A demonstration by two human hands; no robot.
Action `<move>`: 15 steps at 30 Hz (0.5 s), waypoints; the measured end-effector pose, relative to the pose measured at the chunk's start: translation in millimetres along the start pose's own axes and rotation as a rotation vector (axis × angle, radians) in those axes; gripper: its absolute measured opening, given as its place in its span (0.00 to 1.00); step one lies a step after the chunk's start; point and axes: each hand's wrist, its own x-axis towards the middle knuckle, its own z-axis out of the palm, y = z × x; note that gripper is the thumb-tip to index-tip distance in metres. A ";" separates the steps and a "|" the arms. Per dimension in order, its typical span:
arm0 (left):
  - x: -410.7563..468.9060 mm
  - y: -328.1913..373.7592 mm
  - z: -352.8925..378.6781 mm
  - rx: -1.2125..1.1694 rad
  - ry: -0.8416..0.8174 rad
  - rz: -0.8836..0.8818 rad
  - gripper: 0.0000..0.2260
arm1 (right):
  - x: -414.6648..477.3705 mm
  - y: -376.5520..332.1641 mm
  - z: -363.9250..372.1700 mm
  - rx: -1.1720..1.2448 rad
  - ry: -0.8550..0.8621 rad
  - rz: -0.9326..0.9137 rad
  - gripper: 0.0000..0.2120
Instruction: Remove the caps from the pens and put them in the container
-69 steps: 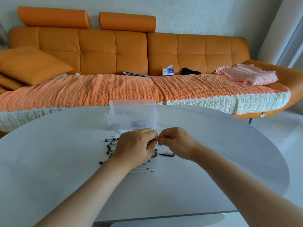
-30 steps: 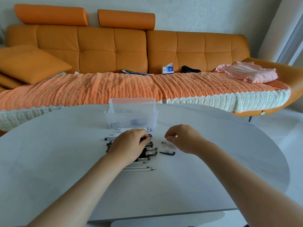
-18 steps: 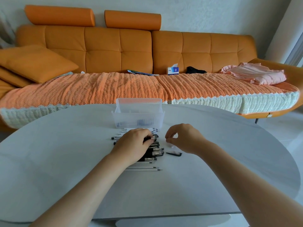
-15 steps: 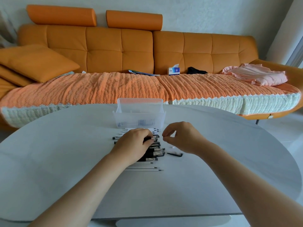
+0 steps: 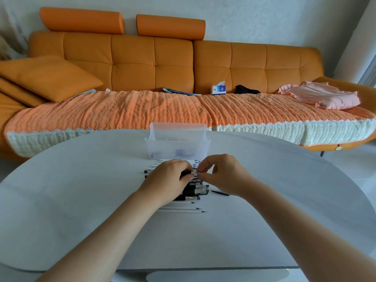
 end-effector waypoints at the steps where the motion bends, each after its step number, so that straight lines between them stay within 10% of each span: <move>1: -0.1 0.3 -0.7 -0.005 -0.006 0.001 0.07 | -0.3 -0.5 0.8 0.008 0.001 -0.002 0.03; 15: -0.2 -3.7 -4.7 -0.003 -0.062 0.003 0.05 | -1.8 -4.0 4.4 0.062 0.012 -0.002 0.03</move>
